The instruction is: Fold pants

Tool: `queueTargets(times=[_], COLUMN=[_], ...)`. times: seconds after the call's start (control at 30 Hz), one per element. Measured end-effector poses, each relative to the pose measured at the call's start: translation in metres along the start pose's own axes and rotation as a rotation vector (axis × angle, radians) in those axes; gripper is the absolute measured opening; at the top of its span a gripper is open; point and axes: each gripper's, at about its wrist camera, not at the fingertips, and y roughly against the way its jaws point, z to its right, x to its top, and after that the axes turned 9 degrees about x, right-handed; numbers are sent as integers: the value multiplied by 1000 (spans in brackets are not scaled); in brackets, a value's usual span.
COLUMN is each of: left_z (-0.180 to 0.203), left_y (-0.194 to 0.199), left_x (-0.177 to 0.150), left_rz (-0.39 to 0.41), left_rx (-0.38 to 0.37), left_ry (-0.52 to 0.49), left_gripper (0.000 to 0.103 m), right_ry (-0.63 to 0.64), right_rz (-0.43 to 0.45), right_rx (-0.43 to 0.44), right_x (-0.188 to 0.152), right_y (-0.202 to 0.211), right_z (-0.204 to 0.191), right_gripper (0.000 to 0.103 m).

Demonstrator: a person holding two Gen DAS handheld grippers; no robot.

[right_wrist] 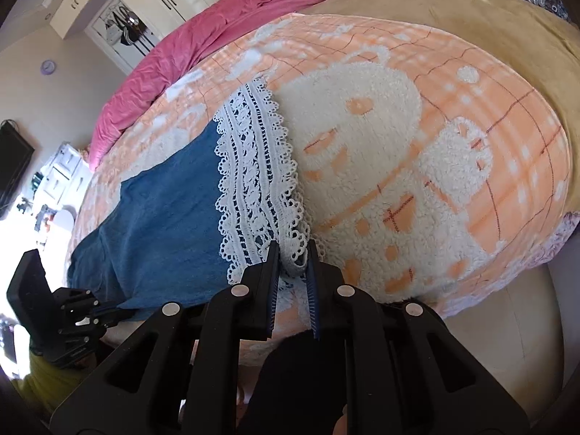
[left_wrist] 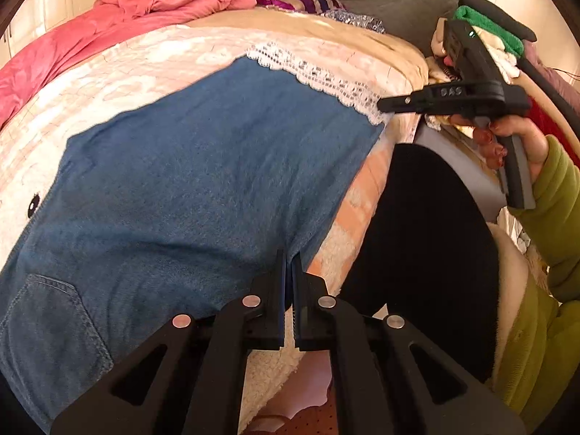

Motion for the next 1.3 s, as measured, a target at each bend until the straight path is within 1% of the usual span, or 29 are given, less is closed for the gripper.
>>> queueTargets(times=[0.13, 0.17, 0.2, 0.23, 0.27, 0.3, 0.37, 0.4, 0.43, 0.47, 0.53, 0.6, 0.67, 0.7, 0.73, 0.77, 0.8, 0.83, 0.87, 0.9, 0.93, 0.97, 1.0, 1.03, 1.07, 1.1, 1.23, 1.3], left_z=[0, -1, -2, -3, -4, -5, -4, -3, -2, 1, 3, 1, -8, -16, -23, -34, -46, -55, -70, -84, -98, -107, -116, -125, -130, -138, -150, -156], left_y=[-9, -8, -8, -8, -7, -7, -5, -4, -2, 1, 5, 14, 32, 45, 56, 73, 90, 101, 117, 131, 142, 148, 152, 153, 152, 148, 137, 127], left_x=[-1, 0, 0, -1, -1, -1, -2, -2, -2, -2, -2, -6, -12, -17, -20, -27, -35, -42, -52, -64, -75, -84, -93, -101, -106, -112, -121, -123], left_rz=[-16, -15, -15, -15, -15, -15, -15, -14, -11, -3, 1, 20, 54, 81, 101, 127, 149, 160, 172, 177, 169, 157, 138, 108, 85, 56, 37, 19], left_rx=[14, 14, 9, 4, 0, -7, -22, -37, -47, -50, -34, -35, -24, -12, 9, 63, 121, 168, 252, 324, 391, 454, 543, 616, 634, 628, 532, 498], left_ry=[-3, -3, 1, 6, 9, 12, 15, 15, 12, 5, 14, 49, 110, 151, 182, 229, 276, 312, 369, 428, 486, 522, 553, 577, 594, 630, 708, 749], left_gripper=[4, 4, 4, 4, 4, 5, 10, 20, 30, 35, 36, 36, 37, 40, 49, 51, 54, 58, 59, 63, 65, 66, 66, 66, 66, 66, 66, 66], right_ry=[23, 26, 27, 27, 32, 42, 58, 77, 94, 127, 195, 286, 343, 371, 392, 400, 404, 401, 386, 374, 368, 362, 350, 330, 318, 313, 304, 310], right_rz=[-9, -9, -9, -5, 1, 16, 56, 72, 80, 81, 62, 18, -30, -63, -95, -114, -135, -145, -152, -144, -130, -121, -115, -111, -109, -108, -102, -101], right_rx=[-28, -29, -39, -66, -83, -94, -113, -116, -109, -91, -47, 7, 27, 32, 27, 6, -37, -61, -72, -59, -47, -35, -22, -6, -1, 0, -11, -23], right_x=[-3, -3, -3, -2, -2, -2, -2, -1, -1, -1, -2, -3, -3, -3, -4, -5, -6, -7, -9, -10, -11, -12, -13, -12, -12, -11, -10, -10], right_y=[-5, -4, -2, 2, 5, 10, 21, 24, 26, 25, 17, -1, -21, -33, -44, -52, -61, -65, -70, -70, -68, -65, -63, -61, -61, -60, -56, -56], right_z=[-1, -1, -1, -2, -2, -4, -9, -15, -21, -32, -54, -83, -101, -109, -113, -114, -113, -111, -105, -100, -98, -97, -96, -94, -93, -93, -94, -96], right_gripper=[9, 12, 16, 28, 35, 36, 36, 36, 36, 38, 43, 48, 50, 50, 53, 55, 55, 55, 56, 56, 57, 60, 62, 65, 65, 66, 68, 70])
